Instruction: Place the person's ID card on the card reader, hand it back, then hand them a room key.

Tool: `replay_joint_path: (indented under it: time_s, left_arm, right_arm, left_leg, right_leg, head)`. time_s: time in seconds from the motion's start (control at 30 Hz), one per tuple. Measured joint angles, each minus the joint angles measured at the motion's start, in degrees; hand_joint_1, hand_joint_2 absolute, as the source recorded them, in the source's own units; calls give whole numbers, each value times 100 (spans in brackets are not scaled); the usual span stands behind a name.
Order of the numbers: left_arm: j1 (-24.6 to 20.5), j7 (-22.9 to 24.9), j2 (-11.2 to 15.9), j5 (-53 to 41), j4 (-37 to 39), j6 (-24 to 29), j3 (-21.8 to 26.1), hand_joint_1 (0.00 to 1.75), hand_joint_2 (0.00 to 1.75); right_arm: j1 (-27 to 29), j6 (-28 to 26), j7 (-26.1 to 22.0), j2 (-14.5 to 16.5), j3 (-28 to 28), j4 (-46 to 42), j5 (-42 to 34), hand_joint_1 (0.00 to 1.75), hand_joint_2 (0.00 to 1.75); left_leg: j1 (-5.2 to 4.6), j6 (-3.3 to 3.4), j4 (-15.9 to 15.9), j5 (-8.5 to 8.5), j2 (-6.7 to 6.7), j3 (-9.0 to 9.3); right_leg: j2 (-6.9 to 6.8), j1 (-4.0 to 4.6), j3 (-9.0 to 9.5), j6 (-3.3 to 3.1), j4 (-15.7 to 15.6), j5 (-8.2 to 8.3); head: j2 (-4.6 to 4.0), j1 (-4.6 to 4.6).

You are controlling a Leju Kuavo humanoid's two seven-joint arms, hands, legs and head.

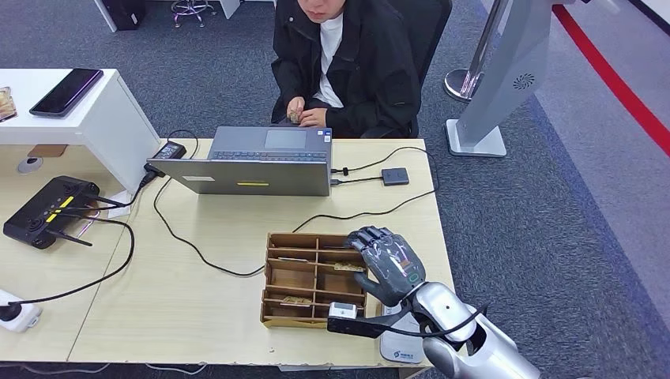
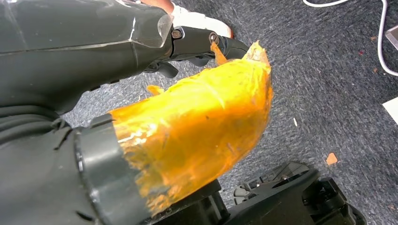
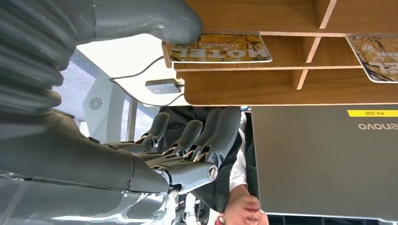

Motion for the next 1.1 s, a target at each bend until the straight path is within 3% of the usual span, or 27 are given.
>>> replay_joint_path:
  time_s: [0.9, 1.0, 1.1]
  left_arm:
    - [0, -2, 0, -2, 0, 5, 1, 0, 0]
    - [0, -2, 0, -2, 0, 7, 0, 0, 0]
    - [0, -2, 0, -2, 0, 8, 0, 0, 0]
  right_arm:
    - [-18, 8, 0, -59, 54, 13, -8, 89, 175]
    - [-22, 8, 2, -74, 73, 13, -8, 96, 175]
    - [-24, 13, 2, -91, 91, 13, -8, 124, 175]
  left_leg:
    - [0, 0, 0, 0, 0, 0]
    - [0, 0, 0, 0, 0, 0]
    - [0, 0, 0, 0, 0, 0]
  right_leg:
    - [0, 0, 0, 0, 0, 0]
    - [0, 0, 0, 0, 0, 0]
    - [0, 0, 0, 0, 0, 0]
  head:
    - [0, 0]
    - [0, 0]
    - [0, 0]
